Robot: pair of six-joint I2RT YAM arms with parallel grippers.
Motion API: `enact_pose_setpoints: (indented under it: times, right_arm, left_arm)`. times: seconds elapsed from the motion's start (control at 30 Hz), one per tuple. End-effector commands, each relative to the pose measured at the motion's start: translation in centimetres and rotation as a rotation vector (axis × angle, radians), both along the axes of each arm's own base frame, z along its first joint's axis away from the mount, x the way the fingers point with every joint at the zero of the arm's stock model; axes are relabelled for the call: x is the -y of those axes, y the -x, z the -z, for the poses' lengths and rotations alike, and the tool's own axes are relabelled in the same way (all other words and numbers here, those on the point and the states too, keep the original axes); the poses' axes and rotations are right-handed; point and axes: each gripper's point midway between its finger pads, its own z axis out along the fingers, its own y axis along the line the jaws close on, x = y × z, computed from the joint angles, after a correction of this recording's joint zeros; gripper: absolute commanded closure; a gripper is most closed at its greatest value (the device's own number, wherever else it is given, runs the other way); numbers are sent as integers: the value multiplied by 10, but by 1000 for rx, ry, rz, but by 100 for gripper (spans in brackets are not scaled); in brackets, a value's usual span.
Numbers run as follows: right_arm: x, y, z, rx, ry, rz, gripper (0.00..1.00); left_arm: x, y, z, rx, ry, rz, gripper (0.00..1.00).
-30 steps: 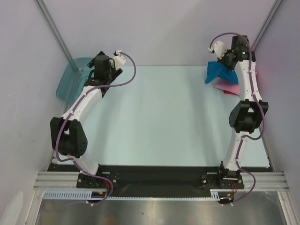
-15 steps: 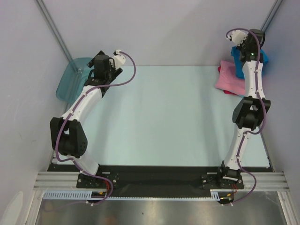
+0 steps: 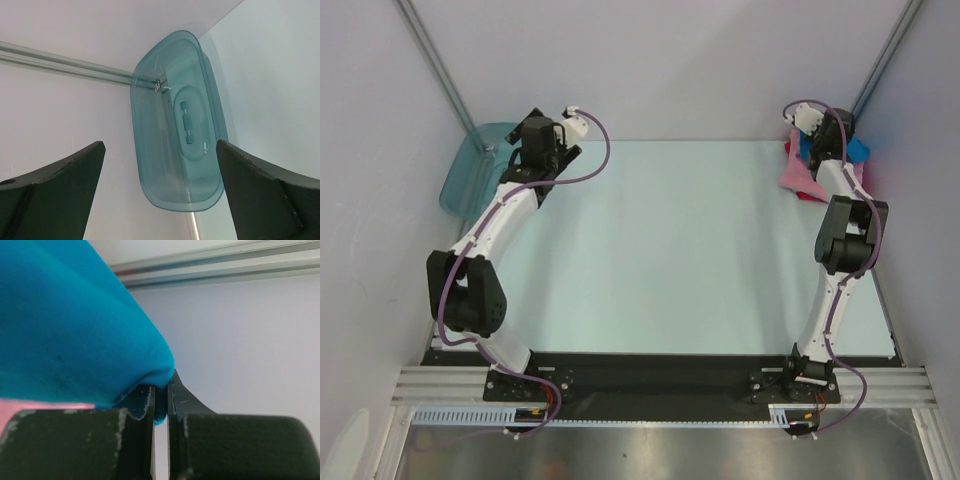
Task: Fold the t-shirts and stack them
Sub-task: Neatly place the folded tshirt to the corner
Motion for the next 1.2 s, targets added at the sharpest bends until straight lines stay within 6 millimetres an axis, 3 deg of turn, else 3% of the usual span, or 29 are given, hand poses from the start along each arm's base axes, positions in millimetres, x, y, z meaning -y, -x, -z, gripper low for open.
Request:
enact_pose_setpoints:
  times: [0.0,0.1,0.13,0.23,0.33,0.47,0.7,0.83,1.0,1.17]
  right_arm:
    - [-5,2,-37,118,-71,-9,100]
    - [1,-3,-66,212,-16,23,100]
    - [4,-6,-95,280,-2,35,100]
    - [14,-15,-118,348,-16,68,100]
    - [16,-14,-174,527,84,95,100]
    - [14,-18,-202,640,213,92,100]
    - [18,-35,-186,642,273,58,100]
    - [23,-45,-160,611,263,40,100]
    - [32,-51,-141,613,260,41,100]
    - [45,-45,-146,684,287,73,100]
  left_arm:
    - [-3,10,-17,44,-8,-12,0]
    - [-4,9,-20,51,-13,-15,0]
    - [-4,9,-21,52,-11,-15,0]
    - [-3,6,-21,53,-7,-15,0]
    - [-2,2,-21,55,1,-20,0]
    - [0,1,-19,50,15,-20,0]
    - [1,1,-13,28,-6,-23,0]
    - [3,2,-10,8,-27,-19,0]
    - [3,1,-16,7,-71,-22,0]
    - [12,-2,-21,2,-107,-19,0]
